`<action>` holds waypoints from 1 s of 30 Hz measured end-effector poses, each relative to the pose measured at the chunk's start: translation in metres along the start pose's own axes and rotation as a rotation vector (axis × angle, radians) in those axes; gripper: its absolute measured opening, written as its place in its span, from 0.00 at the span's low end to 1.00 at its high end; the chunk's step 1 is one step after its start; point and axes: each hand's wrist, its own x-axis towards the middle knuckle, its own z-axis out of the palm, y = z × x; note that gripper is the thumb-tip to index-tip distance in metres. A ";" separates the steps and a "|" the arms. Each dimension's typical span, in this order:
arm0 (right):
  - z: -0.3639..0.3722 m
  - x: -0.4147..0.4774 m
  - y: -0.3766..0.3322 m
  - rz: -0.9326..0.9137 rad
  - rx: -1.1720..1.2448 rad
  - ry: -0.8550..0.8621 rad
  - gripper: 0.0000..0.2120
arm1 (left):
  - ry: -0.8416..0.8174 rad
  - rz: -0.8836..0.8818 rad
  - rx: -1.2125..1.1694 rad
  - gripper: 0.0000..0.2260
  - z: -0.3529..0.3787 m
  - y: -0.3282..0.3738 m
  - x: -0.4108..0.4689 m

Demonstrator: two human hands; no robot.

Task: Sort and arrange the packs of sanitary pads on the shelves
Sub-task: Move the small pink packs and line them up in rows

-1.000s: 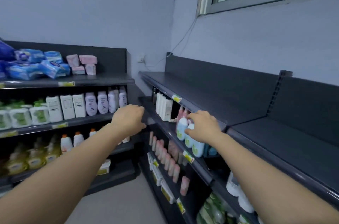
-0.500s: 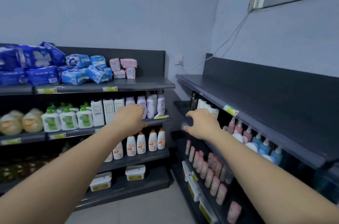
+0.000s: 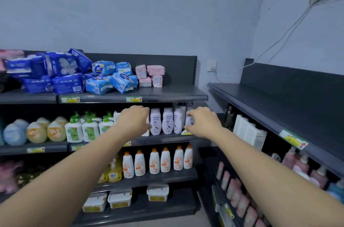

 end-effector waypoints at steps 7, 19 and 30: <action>0.012 0.121 0.012 -0.077 0.020 0.039 0.24 | 0.048 -0.051 0.033 0.20 0.013 -0.021 0.099; 0.056 0.284 0.023 -0.143 0.008 0.009 0.25 | 0.050 -0.132 0.050 0.18 0.057 -0.061 0.240; 0.099 0.439 0.005 -0.123 0.027 0.028 0.22 | 0.105 -0.132 0.061 0.19 0.096 -0.127 0.383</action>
